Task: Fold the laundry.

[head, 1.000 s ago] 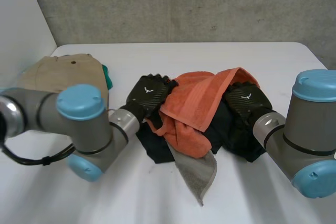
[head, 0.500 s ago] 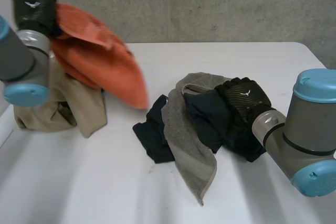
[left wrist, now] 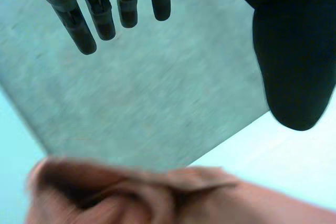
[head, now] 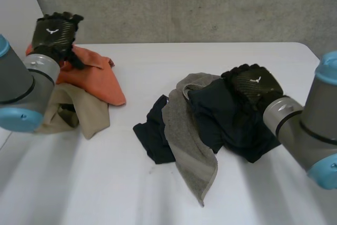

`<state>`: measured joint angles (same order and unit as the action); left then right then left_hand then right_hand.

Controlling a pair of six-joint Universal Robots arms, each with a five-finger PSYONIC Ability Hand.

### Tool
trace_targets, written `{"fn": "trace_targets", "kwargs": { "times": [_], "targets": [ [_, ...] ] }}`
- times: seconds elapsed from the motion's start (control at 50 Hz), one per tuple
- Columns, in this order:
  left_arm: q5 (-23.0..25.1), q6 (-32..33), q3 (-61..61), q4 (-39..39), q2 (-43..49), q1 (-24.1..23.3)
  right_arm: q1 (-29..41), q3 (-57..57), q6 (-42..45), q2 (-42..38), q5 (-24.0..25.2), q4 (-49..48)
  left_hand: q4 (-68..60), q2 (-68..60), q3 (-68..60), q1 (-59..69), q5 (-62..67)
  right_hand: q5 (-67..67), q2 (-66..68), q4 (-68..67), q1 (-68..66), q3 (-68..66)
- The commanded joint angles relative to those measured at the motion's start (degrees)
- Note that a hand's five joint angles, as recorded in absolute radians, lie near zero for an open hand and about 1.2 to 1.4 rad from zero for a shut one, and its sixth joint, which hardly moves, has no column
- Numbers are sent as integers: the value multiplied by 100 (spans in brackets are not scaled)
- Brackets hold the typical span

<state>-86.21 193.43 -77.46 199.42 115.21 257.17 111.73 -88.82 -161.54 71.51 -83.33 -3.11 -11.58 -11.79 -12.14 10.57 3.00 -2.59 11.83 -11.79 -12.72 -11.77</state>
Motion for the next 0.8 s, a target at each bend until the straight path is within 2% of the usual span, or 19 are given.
{"fn": "trace_targets", "kwargs": {
  "times": [0.02, 0.1, 0.16, 0.26, 0.4, 0.48, 0.5, 0.52, 0.64, 0.8],
  "targets": [
    [341, -341, -1190, -184, -929, -772, -327, 391, 209, 284, 247, 1046, 158, 179, 214, -57, -300, 259, -183, 179, 272, 177],
    [587, -525, -1622, -377, -1009, -1264, -415, 419, 526, 328, 352, 1662, 158, 179, 214, -57, -300, 259, -183, 179, 272, 177],
    [684, -588, -1825, -422, -930, -1581, -415, 313, 579, 337, 502, 1638, 158, 179, 214, -57, -300, 259, -183, 179, 272, 177],
    [685, -579, -1949, -194, -352, -2144, -258, -213, 396, 303, 590, 858, 158, 179, 214, -57, -300, 259, -183, 179, 272, 177],
    [228, -509, -1299, 439, 633, -2364, 15, -680, 0, -49, 432, -268, 158, 179, 214, -57, -300, 259, -183, 179, 272, 177],
    [148, -429, -631, 457, 1249, -2382, 68, -768, -237, -242, 160, -708, 158, 179, 214, -57, -300, -4440, 4516, -4520, -4427, -4521],
    [157, -438, -378, 379, 1415, -2391, 59, -803, -308, -243, 73, -718, 158, 179, 214, -57, -300, -6150, 6226, -6230, -6136, -6231],
    [174, -438, -253, 326, 1495, -2391, 42, -847, -334, -234, 46, -709, 158, 179, 214, -57, -300, -6735, 6811, -6815, -6722, -6817],
    [367, -351, 686, -139, 2092, -2452, -72, -1225, -256, 284, 282, -761, 158, 179, 214, -57, -300, -6741, 6817, -6821, -6728, -6823],
    [727, -342, 1689, -869, 2664, -2505, -529, -1647, -220, 1022, 1160, -683, 158, 179, 214, -57, -300, -6741, 6817, -6821, -6728, -6823]
  ]
}}
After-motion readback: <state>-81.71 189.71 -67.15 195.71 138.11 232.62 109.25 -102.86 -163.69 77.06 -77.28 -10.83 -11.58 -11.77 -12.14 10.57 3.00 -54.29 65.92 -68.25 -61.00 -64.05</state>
